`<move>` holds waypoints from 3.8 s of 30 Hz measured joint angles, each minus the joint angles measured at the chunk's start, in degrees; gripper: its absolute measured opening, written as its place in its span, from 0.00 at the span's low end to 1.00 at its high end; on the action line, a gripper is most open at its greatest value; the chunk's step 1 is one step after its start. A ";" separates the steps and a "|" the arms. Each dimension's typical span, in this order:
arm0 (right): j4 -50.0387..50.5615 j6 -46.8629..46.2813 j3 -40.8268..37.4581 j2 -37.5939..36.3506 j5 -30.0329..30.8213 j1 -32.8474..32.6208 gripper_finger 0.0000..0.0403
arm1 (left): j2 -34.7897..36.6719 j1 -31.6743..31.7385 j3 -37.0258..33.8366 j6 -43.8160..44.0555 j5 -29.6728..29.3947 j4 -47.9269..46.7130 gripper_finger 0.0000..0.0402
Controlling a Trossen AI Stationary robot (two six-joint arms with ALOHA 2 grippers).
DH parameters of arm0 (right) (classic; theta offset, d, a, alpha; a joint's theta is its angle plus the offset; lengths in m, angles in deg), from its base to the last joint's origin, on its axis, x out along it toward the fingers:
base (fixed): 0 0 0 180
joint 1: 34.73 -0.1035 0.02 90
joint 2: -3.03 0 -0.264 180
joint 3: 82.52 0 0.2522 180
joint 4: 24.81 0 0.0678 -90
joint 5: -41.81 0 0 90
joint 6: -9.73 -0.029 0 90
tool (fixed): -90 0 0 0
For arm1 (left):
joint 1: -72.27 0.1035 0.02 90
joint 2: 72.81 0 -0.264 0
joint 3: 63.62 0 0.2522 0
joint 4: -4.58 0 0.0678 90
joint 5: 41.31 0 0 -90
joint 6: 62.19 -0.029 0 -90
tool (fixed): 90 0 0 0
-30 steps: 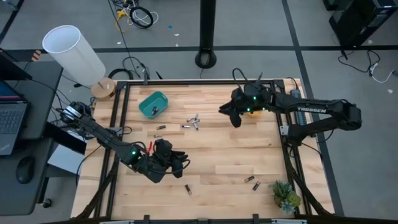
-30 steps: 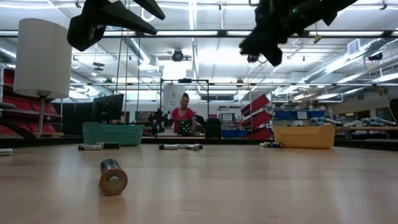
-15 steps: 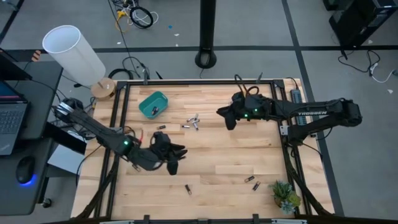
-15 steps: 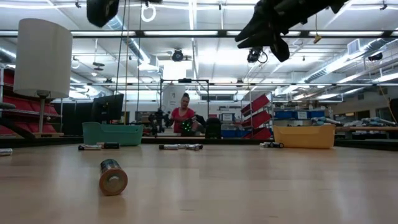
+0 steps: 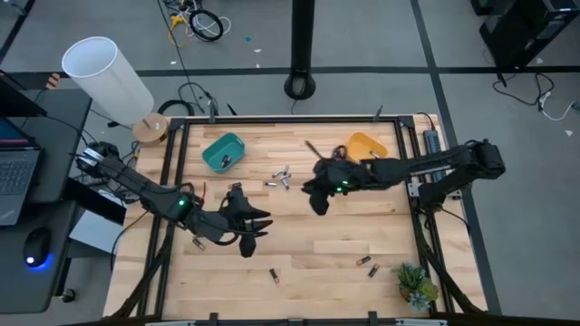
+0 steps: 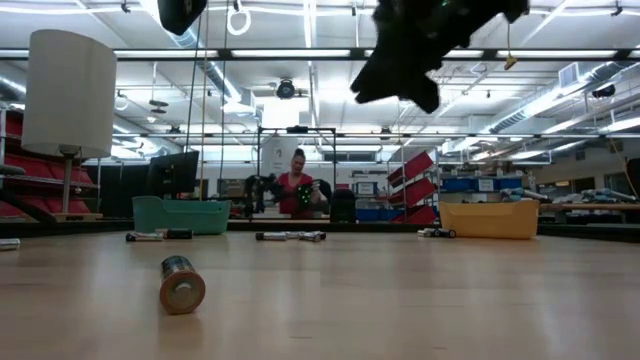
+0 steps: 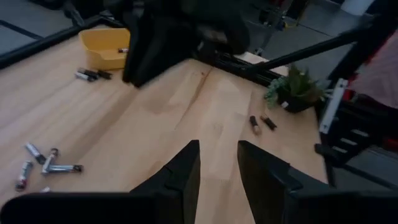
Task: Sort batteries
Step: Put the silver battery into the yellow bin
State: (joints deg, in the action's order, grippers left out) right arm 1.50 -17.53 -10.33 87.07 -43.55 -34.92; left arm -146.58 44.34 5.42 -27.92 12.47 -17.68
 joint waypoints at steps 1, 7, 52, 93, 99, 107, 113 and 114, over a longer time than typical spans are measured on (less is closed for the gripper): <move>2.66 3.74 1.64 1.37 -1.71 1.07 0.27 | -0.36 0.67 0.00 -0.04 0.00 0.01 0.30; 9.68 21.96 7.02 7.54 -10.62 9.84 0.41 | -4.03 6.57 -1.20 6.30 -0.17 -0.15 0.30; -45.16 24.43 -11.72 26.50 -8.54 12.92 0.45 | -8.27 6.80 -3.82 38.07 -2.80 -5.01 0.30; -52.73 22.36 -10.80 37.27 -5.49 10.39 0.16 | -8.27 6.65 -3.65 38.16 2.05 -1.58 0.30; -50.75 22.48 -10.85 36.51 -7.50 10.52 0.07 | -8.27 6.65 -3.65 38.11 2.22 -1.61 0.30; -39.68 27.46 -11.47 29.41 -12.58 12.95 0.07 | -8.27 6.65 -3.65 38.00 2.20 -1.68 0.30; -26.85 33.59 -11.80 21.66 -13.33 15.69 0.07 | -8.27 6.65 -3.65 37.16 0.26 -1.70 0.30; -24.98 34.59 -11.78 20.08 -13.17 16.25 0.07 | -8.27 6.73 -3.65 36.78 -0.10 -1.70 0.30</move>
State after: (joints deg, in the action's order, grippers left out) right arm -23.48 17.06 -22.11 107.16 -56.72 -18.67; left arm -154.85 51.07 1.77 8.85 12.37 -19.38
